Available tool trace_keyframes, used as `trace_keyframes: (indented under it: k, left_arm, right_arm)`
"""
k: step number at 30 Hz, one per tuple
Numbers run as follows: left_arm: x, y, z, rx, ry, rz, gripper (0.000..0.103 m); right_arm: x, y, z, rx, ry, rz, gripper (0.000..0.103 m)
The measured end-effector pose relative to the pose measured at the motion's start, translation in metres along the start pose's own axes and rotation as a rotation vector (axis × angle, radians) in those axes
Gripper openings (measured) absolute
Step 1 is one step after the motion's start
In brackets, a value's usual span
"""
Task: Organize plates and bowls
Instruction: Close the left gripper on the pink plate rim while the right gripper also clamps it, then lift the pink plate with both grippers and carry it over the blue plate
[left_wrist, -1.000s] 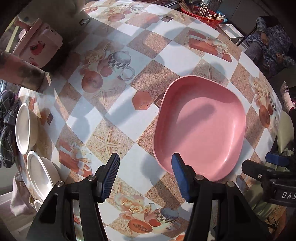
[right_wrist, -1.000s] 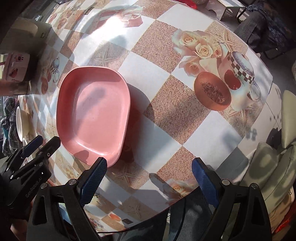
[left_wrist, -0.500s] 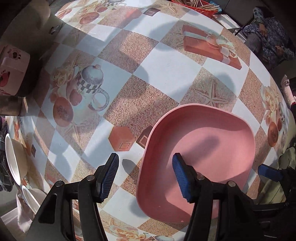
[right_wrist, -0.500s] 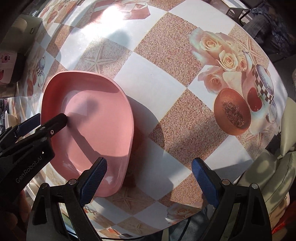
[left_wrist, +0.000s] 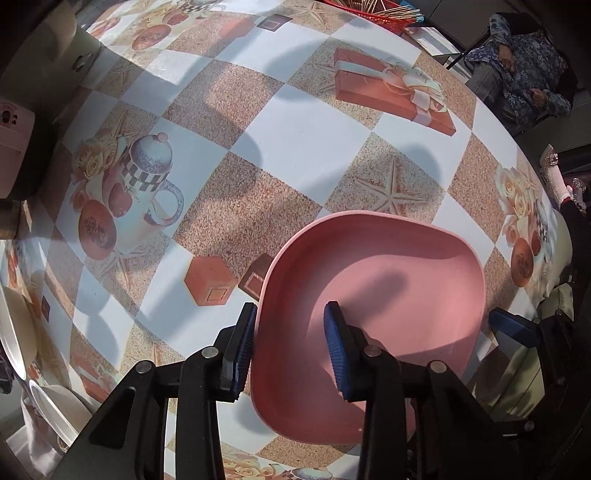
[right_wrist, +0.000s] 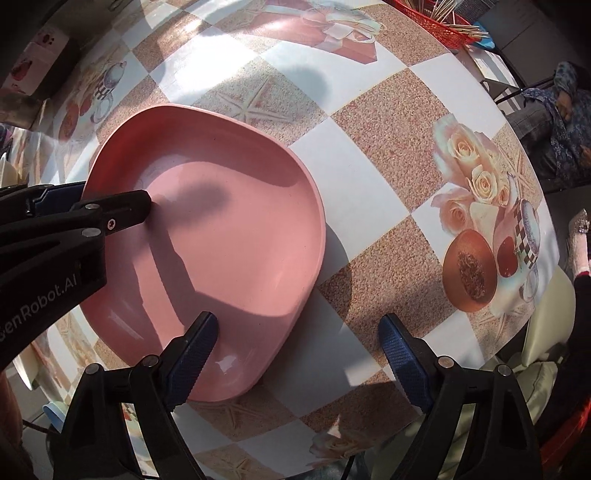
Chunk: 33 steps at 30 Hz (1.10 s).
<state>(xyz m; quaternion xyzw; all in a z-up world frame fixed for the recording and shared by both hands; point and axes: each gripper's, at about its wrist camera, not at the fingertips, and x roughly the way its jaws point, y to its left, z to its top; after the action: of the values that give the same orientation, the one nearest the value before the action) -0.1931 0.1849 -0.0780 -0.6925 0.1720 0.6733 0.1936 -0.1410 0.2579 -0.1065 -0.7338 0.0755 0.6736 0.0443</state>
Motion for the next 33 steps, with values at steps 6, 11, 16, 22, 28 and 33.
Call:
trace_keyframes:
  k: [6, 11, 16, 22, 28, 33]
  left_arm:
    - [0.005, 0.001, -0.019, -0.027, -0.034, 0.033, 0.035]
    - [0.007, 0.000, -0.024, -0.062, -0.026, 0.053, 0.035]
    - [0.004, -0.007, -0.034, -0.032, -0.019, 0.073, 0.035]
    - [0.007, -0.005, -0.067, -0.054, 0.001, 0.105, 0.035]
    - [0.012, 0.004, -0.143, -0.078, 0.057, 0.123, 0.035]
    - [0.017, 0.011, -0.217, -0.091, 0.106, 0.114, 0.035]
  right_arm:
    - [-0.008, -0.007, -0.003, 0.012, -0.024, 0.015, 0.067]
    - [-0.015, 0.011, 0.000, -0.051, -0.038, 0.017, 0.047]
    - [-0.015, 0.032, 0.004, -0.048, -0.062, 0.029, 0.029]
    - [-0.019, 0.036, -0.016, -0.168, -0.060, 0.050, 0.029]
    - [-0.014, 0.072, -0.073, -0.283, -0.027, 0.061, 0.029]
    - [-0.006, 0.105, -0.120, -0.337, 0.007, 0.078, 0.029]
